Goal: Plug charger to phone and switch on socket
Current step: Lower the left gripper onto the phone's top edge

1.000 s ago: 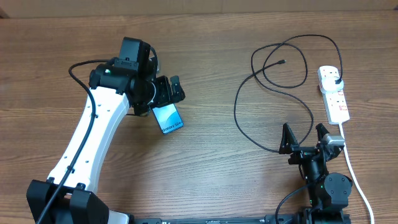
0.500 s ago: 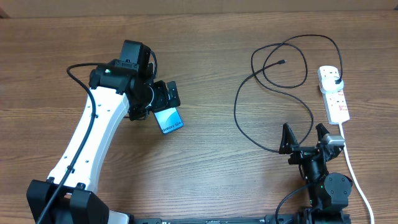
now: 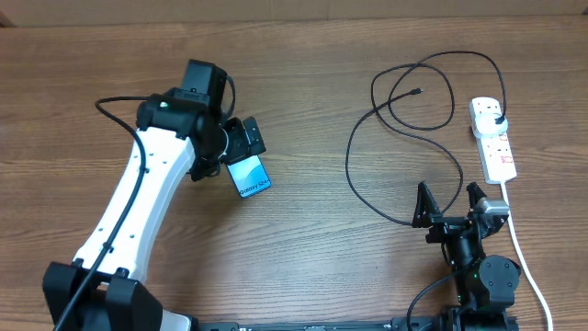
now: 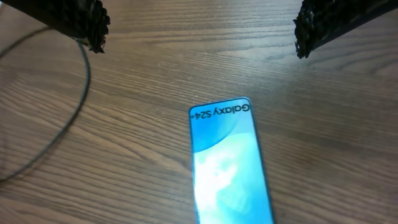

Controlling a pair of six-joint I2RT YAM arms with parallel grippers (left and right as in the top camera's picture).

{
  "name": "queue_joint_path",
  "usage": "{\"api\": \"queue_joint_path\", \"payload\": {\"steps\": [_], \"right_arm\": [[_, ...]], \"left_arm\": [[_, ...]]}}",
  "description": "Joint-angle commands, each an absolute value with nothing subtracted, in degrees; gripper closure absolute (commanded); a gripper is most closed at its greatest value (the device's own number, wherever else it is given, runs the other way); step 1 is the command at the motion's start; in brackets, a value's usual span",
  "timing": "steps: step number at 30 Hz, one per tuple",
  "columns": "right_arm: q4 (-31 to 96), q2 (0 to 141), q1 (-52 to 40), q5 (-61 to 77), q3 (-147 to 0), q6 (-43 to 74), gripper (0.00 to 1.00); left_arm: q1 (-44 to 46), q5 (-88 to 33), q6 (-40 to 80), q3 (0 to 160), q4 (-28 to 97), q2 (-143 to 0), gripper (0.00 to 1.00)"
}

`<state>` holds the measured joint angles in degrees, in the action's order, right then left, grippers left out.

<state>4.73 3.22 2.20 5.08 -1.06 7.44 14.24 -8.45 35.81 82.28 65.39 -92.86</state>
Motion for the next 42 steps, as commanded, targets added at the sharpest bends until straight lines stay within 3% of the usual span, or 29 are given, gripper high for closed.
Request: {"api": "queue_joint_path", "payload": {"steps": [1,18,42], "right_arm": [[4.47,3.31,1.93,4.6,-0.49,7.01,0.0],[4.47,3.31,1.93,4.6,-0.49,7.01,0.0],[4.47,3.31,1.93,4.6,-0.49,7.01,0.0]], "left_arm": [[15.66,-4.38,40.71,83.59,65.84,-95.15,0.0],[15.66,-4.23,42.06,83.59,65.39,-110.28,0.0],[12.71,-5.65,38.79,96.79,66.46,-111.33,0.0]]}}
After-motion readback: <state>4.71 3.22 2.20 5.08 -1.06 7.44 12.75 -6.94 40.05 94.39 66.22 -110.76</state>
